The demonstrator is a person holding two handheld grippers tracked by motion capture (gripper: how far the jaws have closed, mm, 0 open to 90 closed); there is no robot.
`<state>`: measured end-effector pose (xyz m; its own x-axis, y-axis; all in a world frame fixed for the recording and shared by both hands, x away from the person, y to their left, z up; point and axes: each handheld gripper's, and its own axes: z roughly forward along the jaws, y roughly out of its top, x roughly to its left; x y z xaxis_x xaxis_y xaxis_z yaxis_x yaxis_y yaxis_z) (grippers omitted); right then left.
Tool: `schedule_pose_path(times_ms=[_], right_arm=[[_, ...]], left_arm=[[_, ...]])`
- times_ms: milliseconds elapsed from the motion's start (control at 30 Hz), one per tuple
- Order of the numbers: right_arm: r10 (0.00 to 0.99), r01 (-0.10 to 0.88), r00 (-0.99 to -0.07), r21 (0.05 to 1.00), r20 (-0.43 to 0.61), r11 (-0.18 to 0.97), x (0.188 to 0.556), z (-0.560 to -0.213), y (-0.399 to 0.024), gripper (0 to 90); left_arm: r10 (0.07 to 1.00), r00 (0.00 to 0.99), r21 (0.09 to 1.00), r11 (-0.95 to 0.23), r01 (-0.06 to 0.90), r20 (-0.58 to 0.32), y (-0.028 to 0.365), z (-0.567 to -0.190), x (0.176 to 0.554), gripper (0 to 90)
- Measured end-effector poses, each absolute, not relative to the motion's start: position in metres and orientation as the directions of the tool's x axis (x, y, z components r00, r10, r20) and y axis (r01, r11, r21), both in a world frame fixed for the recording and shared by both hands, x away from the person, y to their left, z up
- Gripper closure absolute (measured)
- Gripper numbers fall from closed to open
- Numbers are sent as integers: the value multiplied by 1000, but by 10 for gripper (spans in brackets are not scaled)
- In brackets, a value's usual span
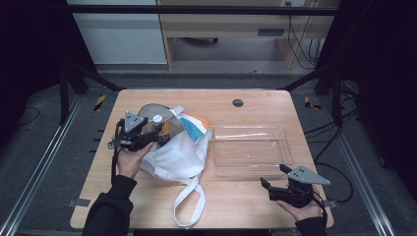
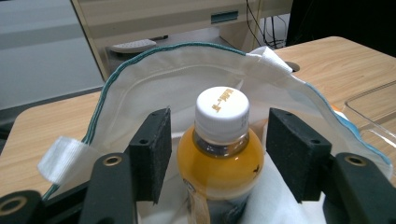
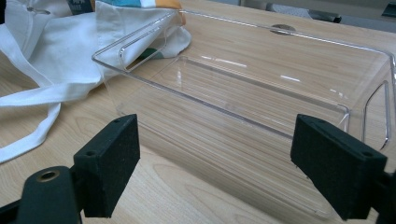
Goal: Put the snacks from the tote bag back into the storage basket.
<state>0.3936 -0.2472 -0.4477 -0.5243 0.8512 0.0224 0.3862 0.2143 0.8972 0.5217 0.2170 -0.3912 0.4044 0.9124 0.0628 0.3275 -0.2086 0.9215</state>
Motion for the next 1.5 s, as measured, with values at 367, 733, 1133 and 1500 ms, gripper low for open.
schedule_pose_path(times_ms=[367, 733, 1133, 1500], right_arm=[[852, 394, -522, 895, 30, 210, 394, -449, -247, 161], [851, 393, -524, 895, 32, 209, 394, -449, -247, 161], [850, 395, -526, 894, 31, 212, 395, -450, -247, 161], [851, 397, -524, 893, 32, 211, 395, -450, -247, 160]], left_arm=[[925, 373, 921, -199, 334, 64, 208, -398, 534, 494], [930, 365, 925, -181, 334, 51, 204, -401, 536, 578], [943, 329, 930, -162, 330, 47, 199, -402, 538, 587], [949, 314, 931, -148, 334, 39, 200, -398, 535, 589]])
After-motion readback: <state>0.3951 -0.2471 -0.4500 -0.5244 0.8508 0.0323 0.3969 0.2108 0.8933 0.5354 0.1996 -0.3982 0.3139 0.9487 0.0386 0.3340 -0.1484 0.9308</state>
